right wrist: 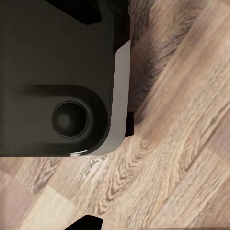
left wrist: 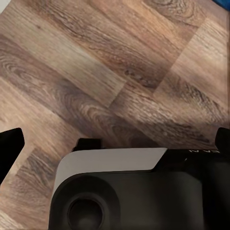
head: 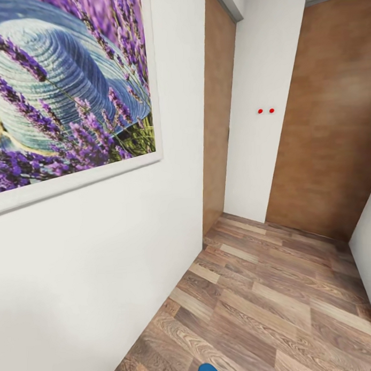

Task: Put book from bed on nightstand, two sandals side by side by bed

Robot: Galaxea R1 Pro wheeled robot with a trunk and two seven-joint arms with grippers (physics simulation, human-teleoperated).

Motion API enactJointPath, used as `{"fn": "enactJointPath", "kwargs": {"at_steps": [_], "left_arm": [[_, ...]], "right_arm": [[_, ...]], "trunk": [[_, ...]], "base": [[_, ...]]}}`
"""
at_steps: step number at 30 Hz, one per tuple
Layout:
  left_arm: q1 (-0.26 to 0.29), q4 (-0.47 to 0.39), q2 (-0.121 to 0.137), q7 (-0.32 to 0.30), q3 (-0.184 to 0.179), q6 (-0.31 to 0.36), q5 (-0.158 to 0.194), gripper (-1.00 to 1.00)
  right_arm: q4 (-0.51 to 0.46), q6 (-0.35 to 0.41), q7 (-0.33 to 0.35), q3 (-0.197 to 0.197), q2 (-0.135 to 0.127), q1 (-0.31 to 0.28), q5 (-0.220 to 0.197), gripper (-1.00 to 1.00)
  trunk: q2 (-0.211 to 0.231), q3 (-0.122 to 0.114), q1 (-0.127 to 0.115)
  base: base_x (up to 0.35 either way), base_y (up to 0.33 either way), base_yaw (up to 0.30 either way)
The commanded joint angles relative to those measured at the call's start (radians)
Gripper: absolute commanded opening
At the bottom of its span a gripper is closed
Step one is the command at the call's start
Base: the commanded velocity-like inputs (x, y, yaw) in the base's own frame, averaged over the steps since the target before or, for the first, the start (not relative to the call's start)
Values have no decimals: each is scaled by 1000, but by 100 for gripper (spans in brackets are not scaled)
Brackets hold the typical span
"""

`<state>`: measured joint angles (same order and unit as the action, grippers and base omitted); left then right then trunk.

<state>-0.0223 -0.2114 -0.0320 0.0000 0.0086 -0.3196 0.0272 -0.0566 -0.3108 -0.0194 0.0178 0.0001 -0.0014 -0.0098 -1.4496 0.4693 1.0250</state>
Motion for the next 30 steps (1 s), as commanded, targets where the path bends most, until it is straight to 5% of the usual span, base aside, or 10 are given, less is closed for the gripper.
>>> {"fn": "enactJointPath", "kwargs": {"at_steps": [1, 22, 30], "left_arm": [[-1, -2, 0, 0, 1, -1, 3, 100], [-1, -2, 0, 0, 1, -1, 3, 100], [-1, -2, 0, 0, 1, -1, 3, 100]], "right_arm": [[0, -2, -2, 2, 0, 0, -1, 100], [0, -2, -2, 2, 0, 0, -1, 100], [0, -2, -2, 2, 0, 0, -1, 100]], "trunk": [[0, 1, 0], [0, 1, 0], [0, 1, 0]], "base": [[0, 0, -204], [0, 0, -209], [0, 0, -32]]}}
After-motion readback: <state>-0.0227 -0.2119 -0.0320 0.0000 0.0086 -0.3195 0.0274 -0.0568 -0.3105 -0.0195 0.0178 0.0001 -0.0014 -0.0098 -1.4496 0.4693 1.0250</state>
